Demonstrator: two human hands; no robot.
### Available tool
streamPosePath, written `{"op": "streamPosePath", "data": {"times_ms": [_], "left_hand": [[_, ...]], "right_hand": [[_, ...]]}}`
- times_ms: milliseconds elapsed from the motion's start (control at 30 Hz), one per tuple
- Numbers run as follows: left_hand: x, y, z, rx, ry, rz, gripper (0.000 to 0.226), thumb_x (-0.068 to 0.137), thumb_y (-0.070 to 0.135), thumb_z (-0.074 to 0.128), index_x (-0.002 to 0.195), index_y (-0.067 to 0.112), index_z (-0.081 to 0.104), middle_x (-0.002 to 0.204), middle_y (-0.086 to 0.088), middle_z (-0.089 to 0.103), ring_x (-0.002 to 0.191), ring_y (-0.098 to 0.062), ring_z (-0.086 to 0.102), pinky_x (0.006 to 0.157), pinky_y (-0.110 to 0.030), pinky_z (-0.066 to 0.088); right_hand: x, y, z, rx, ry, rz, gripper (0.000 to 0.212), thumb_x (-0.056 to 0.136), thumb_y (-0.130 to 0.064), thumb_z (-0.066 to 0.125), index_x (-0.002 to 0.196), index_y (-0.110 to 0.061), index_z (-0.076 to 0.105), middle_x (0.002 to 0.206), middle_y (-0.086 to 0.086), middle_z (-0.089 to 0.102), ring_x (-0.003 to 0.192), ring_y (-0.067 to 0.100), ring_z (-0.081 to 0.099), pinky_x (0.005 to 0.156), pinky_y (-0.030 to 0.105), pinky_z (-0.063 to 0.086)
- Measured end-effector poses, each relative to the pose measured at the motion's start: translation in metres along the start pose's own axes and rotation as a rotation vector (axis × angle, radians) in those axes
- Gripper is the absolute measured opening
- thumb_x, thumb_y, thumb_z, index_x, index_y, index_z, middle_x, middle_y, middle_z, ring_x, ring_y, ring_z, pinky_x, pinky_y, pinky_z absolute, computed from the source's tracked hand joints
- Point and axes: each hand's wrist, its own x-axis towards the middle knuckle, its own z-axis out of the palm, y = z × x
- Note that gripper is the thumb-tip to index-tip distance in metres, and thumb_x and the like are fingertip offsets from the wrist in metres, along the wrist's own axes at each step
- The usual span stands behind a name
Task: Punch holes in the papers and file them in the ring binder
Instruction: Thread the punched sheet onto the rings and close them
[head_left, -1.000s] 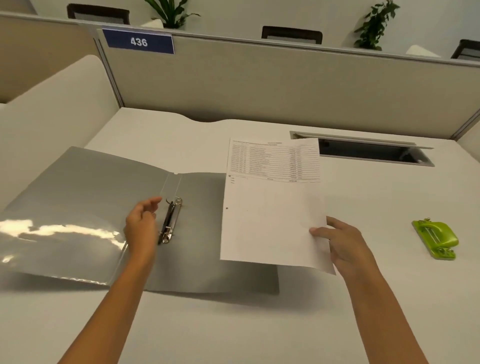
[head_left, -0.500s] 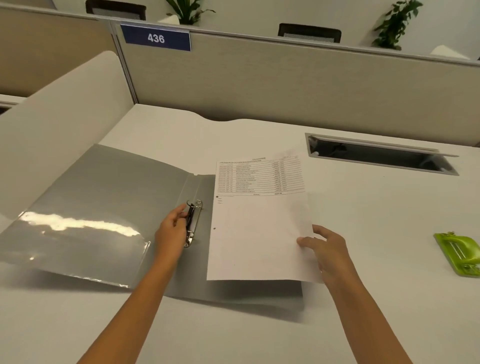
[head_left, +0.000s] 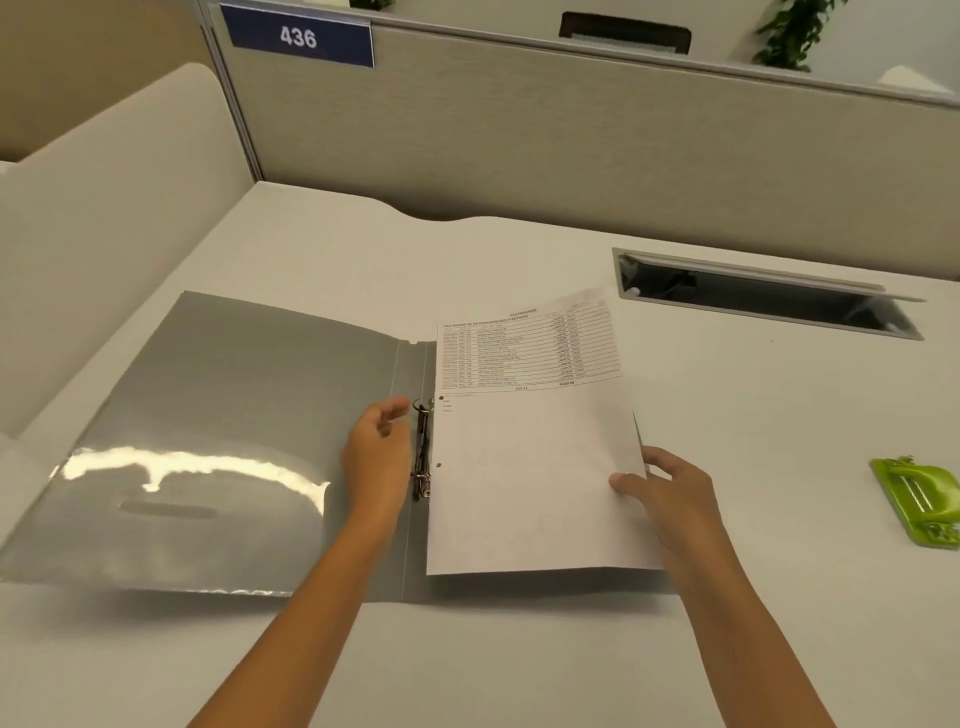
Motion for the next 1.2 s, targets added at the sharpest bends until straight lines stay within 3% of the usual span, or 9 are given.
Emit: {"op": "streamPosePath", "data": {"times_ms": [67, 167, 367, 533, 667, 800, 1033, 1200], "left_hand": [[0.007, 0.004, -0.002, 0.007, 0.022, 0.015, 0.027, 0.093, 0.012, 0.049, 0.111, 0.022, 0.066, 0.106, 0.008, 0.067, 0.097, -0.012, 0.062, 0.082, -0.023, 0.048], [0.018, 0.007, -0.001, -0.016, -0.022, -0.056, 0.022, 0.093, 0.016, 0.052, 0.105, 0.020, 0.070, 0.094, 0.004, 0.072, 0.086, -0.014, 0.069, 0.078, -0.025, 0.054], [0.032, 0.006, 0.006, -0.169, -0.125, -0.246, 0.006, 0.086, 0.015, 0.067, 0.085, 0.012, 0.072, 0.086, -0.007, 0.076, 0.077, -0.020, 0.073, 0.080, -0.033, 0.058], [0.035, 0.008, 0.011, -0.306, -0.155, -0.359, 0.013, 0.084, 0.008, 0.069, 0.093, -0.002, 0.070, 0.086, -0.012, 0.074, 0.070, -0.018, 0.072, 0.059, -0.024, 0.059], [0.033, 0.012, 0.012, -0.306, -0.166, -0.398, 0.007, 0.083, 0.010, 0.071, 0.087, 0.004, 0.069, 0.082, -0.010, 0.074, 0.060, -0.015, 0.070, 0.056, -0.027, 0.059], [0.035, 0.014, 0.015, -0.273, -0.151, -0.437, 0.010, 0.081, 0.014, 0.073, 0.086, 0.007, 0.069, 0.083, -0.007, 0.074, 0.067, -0.017, 0.070, 0.067, -0.030, 0.058], [0.036, 0.017, 0.015, -0.260, -0.173, -0.483, 0.011, 0.082, 0.014, 0.073, 0.089, 0.007, 0.068, 0.082, -0.006, 0.073, 0.068, -0.014, 0.067, 0.072, -0.031, 0.056], [0.035, 0.017, 0.014, -0.227, -0.165, -0.445, 0.006, 0.083, 0.018, 0.070, 0.081, 0.013, 0.068, 0.076, 0.000, 0.071, 0.062, -0.009, 0.064, 0.060, -0.023, 0.054]], "right_hand": [[0.000, -0.003, 0.002, 0.006, -0.008, 0.001, 0.043, 0.081, -0.011, 0.070, 0.122, -0.020, 0.061, 0.122, 0.004, 0.065, 0.100, 0.030, 0.065, 0.087, 0.040, 0.054], [-0.001, -0.009, 0.005, -0.009, -0.012, -0.013, 0.044, 0.081, -0.011, 0.070, 0.123, -0.020, 0.061, 0.121, 0.003, 0.064, 0.098, 0.030, 0.065, 0.080, 0.035, 0.052], [0.000, -0.014, 0.008, -0.065, 0.024, -0.020, 0.041, 0.081, -0.013, 0.070, 0.121, -0.022, 0.060, 0.121, 0.003, 0.064, 0.099, 0.032, 0.063, 0.090, 0.043, 0.053], [0.000, -0.014, 0.005, -0.115, 0.032, -0.021, 0.039, 0.078, -0.016, 0.070, 0.115, -0.027, 0.063, 0.114, 0.003, 0.069, 0.096, 0.030, 0.067, 0.089, 0.046, 0.054], [-0.002, -0.016, 0.004, -0.131, 0.036, -0.026, 0.037, 0.078, -0.016, 0.069, 0.112, -0.028, 0.063, 0.110, 0.002, 0.071, 0.093, 0.029, 0.068, 0.085, 0.044, 0.055], [-0.003, -0.018, 0.002, -0.131, 0.041, -0.029, 0.038, 0.080, -0.014, 0.068, 0.115, -0.026, 0.063, 0.111, 0.004, 0.071, 0.092, 0.029, 0.067, 0.080, 0.038, 0.054], [-0.006, -0.021, -0.001, -0.151, 0.040, -0.033, 0.038, 0.080, -0.012, 0.067, 0.115, -0.025, 0.063, 0.101, 0.002, 0.073, 0.087, 0.026, 0.068, 0.069, 0.032, 0.050], [-0.009, -0.023, -0.003, -0.179, 0.058, -0.043, 0.034, 0.080, -0.012, 0.066, 0.110, -0.028, 0.065, 0.095, -0.001, 0.073, 0.085, 0.023, 0.067, 0.064, 0.029, 0.046]]}}
